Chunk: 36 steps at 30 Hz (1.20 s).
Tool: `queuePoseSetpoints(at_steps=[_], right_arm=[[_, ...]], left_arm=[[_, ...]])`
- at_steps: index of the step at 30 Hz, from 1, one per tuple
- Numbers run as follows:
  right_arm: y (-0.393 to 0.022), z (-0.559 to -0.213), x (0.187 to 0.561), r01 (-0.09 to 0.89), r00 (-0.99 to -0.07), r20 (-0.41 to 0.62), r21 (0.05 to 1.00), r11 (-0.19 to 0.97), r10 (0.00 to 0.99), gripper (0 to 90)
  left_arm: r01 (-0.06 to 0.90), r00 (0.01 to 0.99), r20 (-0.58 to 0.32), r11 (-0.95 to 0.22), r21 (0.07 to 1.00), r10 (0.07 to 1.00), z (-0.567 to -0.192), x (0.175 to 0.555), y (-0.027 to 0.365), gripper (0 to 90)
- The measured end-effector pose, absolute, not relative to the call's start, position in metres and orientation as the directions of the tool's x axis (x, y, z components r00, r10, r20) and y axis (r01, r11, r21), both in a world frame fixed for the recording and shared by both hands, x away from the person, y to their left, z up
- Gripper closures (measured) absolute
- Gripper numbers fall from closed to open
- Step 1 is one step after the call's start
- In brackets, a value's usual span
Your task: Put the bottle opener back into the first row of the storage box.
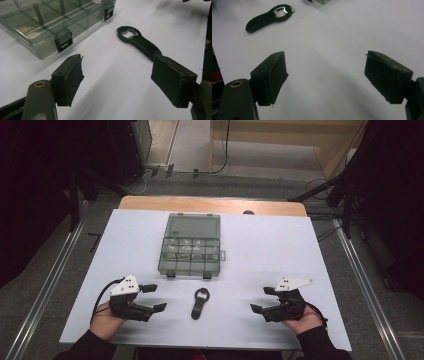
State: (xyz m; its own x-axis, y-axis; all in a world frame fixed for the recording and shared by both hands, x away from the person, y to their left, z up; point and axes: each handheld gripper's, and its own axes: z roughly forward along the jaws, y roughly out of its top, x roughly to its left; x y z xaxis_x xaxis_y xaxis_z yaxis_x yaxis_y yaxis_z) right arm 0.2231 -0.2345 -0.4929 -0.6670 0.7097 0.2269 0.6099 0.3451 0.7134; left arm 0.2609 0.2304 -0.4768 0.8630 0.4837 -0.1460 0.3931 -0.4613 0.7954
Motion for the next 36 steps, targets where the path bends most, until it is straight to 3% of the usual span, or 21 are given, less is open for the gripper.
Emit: queuePoseSetpoints(at_steps=[36], right_arm=[[-0.217,-0.485,0.244,0.552,-0.742,0.234,0.745,0.374,0.628,19.1]], left_arm=[[0.388,0.861,-0.140,-0.455,0.801,0.488,-0.476,0.260,0.232,24.7]])
